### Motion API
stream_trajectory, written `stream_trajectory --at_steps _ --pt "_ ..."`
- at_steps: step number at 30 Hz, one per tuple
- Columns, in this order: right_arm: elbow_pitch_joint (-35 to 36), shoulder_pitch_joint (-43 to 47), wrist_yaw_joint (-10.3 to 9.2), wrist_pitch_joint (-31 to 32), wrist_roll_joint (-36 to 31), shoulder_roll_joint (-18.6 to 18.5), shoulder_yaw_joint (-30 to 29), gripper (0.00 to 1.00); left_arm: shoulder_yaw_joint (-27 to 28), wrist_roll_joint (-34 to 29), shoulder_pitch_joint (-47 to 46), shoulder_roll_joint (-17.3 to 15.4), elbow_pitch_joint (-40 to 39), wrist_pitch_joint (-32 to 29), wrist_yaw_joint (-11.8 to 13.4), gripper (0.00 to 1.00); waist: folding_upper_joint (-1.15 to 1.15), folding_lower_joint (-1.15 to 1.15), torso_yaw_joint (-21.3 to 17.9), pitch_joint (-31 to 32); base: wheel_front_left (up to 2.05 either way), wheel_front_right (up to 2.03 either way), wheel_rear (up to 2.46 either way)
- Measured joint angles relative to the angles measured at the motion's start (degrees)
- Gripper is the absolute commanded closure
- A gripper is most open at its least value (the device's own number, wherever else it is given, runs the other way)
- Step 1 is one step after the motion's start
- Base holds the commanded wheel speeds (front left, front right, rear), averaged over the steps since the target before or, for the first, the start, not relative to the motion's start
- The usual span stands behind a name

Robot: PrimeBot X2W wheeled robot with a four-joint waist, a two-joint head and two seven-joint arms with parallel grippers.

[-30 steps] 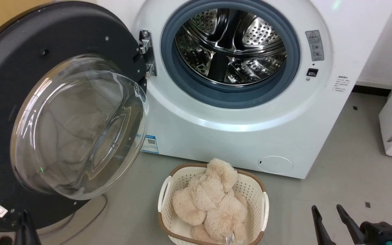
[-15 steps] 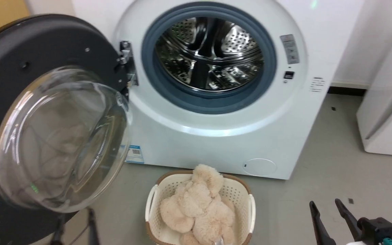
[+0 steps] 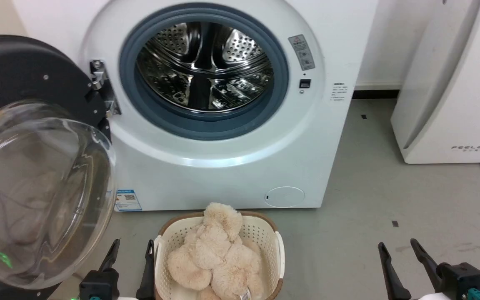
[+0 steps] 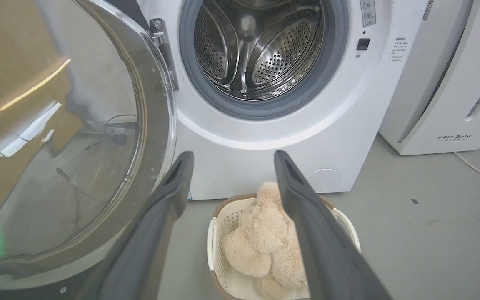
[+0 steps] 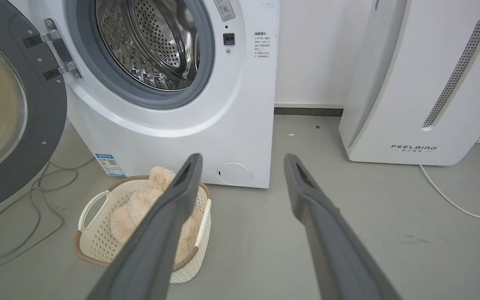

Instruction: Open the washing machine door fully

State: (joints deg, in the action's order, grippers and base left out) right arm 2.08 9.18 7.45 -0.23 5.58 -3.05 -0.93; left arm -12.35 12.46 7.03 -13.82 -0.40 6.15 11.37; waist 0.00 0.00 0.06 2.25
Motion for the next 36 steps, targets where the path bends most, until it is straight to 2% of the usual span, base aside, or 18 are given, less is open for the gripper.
stream_trajectory --at_steps 9,10,36 --pt "0.2 0.04 0.0 0.13 0.01 0.0 0.73 0.0 -0.26 -0.29 0.0 -0.08 0.77 -0.05 0.56 0.0 0.0 0.0 -1.25 -0.19 0.0 0.0 0.0" --pt "0.18 0.01 -0.01 0.13 0.01 0.0 0.74 1.0 -0.24 -0.25 0.01 -0.03 0.77 -0.08 0.55 1.0 0.0 0.0 -1.21 -0.19 0.0 0.0 0.0" --pt "-0.11 -0.49 -0.01 0.14 -0.57 0.0 0.75 1.0 1.91 -2.07 -0.26 1.98 0.73 -1.09 -1.47 1.0 0.0 0.0 -1.0 -0.58 0.0 0.0 0.0"
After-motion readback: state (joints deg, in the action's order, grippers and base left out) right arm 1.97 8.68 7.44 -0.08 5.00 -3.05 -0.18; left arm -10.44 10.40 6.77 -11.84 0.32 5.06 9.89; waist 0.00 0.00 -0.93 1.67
